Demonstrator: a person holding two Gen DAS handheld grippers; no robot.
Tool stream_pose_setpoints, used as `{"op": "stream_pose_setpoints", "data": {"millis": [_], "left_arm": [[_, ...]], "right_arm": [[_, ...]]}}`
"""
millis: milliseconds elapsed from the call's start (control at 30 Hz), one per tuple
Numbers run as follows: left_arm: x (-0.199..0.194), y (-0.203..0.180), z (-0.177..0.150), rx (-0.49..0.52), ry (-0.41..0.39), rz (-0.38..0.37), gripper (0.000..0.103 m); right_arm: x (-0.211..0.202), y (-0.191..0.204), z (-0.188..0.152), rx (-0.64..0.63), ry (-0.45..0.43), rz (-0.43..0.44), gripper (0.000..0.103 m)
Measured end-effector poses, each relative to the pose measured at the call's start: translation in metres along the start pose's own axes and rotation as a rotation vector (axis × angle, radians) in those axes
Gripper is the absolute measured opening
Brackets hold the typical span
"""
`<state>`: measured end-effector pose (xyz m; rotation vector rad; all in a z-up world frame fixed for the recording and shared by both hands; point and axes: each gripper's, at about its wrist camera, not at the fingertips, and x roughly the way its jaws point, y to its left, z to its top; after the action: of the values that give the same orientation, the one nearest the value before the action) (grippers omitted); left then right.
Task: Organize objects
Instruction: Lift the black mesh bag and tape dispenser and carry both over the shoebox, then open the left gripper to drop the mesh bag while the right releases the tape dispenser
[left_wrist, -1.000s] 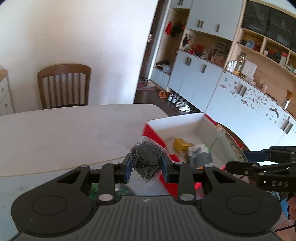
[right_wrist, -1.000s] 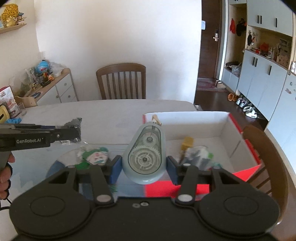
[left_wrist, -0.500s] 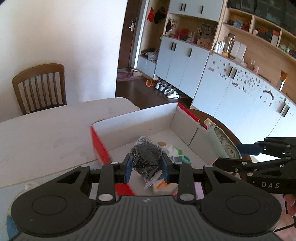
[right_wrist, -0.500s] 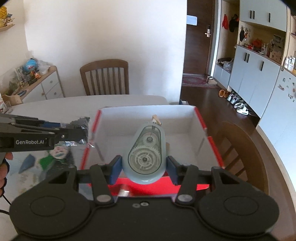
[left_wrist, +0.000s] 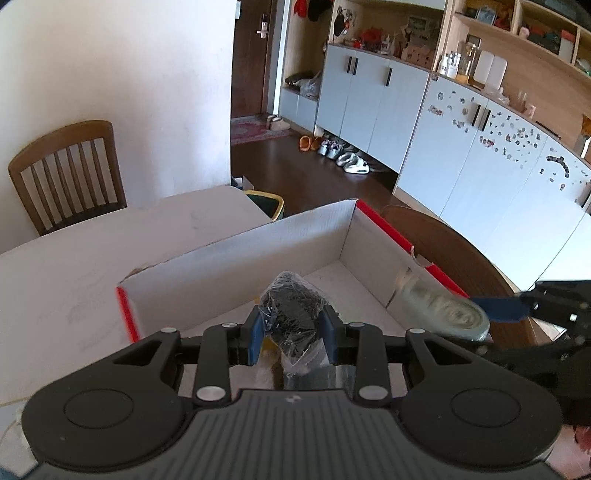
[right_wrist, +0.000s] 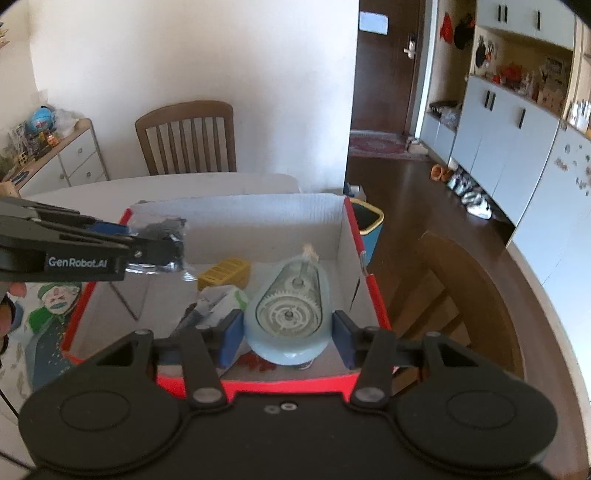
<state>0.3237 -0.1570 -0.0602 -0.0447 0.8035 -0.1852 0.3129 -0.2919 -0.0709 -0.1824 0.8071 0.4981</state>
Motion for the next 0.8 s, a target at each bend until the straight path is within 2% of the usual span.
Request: {"op": "stream_pose_setpoints", "data": {"millis": [267,367,533,800], "left_arm": [[0.045,-0.003,0.017,-0.003,0.058,0.004,0.032],[0.056,-0.006,0.02,0.027,0.076,0.004,0.032],[0.072,-0.008,0.016,0.04,0.112,0.002,0.032],[0.088,0.001,0.008,0.006,0.163,0.02,0.032]], "right_arm": [[0.038,-0.003,0.001,-0.028,0.053,0.024,0.05],[0.047,-0.005,0.001,-0.031,0.065,0.032,0.05],[0.056,-0.01,0.004,-0.027,0.075,0.06,0.05],[0.071,-0.014,0.002,0.013,0.109,0.089,0.051]]}}
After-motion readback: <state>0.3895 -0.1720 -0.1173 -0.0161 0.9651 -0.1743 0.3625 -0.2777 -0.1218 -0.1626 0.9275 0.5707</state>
